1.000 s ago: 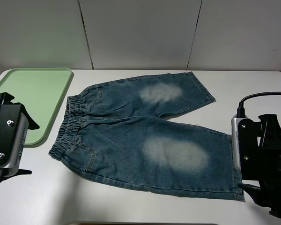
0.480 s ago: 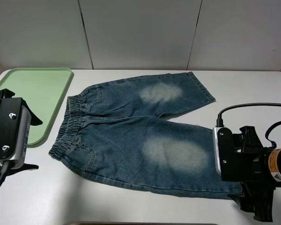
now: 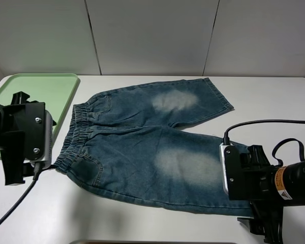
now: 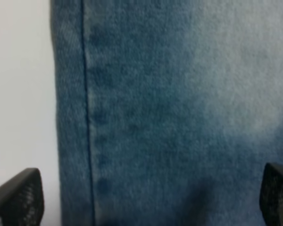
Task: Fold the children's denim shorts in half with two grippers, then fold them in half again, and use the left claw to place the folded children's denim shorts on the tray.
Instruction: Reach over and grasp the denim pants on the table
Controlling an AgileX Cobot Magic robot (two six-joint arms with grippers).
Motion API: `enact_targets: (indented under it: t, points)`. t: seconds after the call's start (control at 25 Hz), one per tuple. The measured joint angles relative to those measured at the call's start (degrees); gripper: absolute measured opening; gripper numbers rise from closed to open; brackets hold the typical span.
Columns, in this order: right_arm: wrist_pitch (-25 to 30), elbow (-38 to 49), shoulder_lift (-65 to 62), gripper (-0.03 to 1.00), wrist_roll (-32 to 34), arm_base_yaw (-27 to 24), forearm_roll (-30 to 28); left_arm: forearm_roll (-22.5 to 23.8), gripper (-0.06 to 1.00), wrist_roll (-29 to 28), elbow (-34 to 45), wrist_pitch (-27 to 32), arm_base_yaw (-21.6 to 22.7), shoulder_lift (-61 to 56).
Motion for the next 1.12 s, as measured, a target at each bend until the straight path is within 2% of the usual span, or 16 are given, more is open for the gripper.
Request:
enact_targets:
  t: [0.16,0.44,0.76,0.92,1.12]
  points:
    - [-0.9,0.0,2.4,0.69,0.0,0.0,0.5,-1.3,0.87,0.0,0.0,-5.9,-3.0,5.3]
    - [-2.5,-0.1,4.4,0.69,0.0,0.0,0.0,-1.8,0.87,0.0,0.0,-13.7,-4.3,12.9]
    - [-4.8,-0.7,7.0,0.66,0.4,0.0,-5.4,-2.1,0.87,-1.2,0.1,-16.6,-4.3,13.4]
    - [-5.9,-0.9,8.4,0.52,0.7,0.0,-8.4,-2.1,0.87,-1.3,0.1,-16.7,-4.3,13.4]
    - [-5.9,-0.8,9.6,0.16,0.7,0.0,-11.3,-2.3,0.87,-1.5,0.1,-17.1,-4.3,13.4]
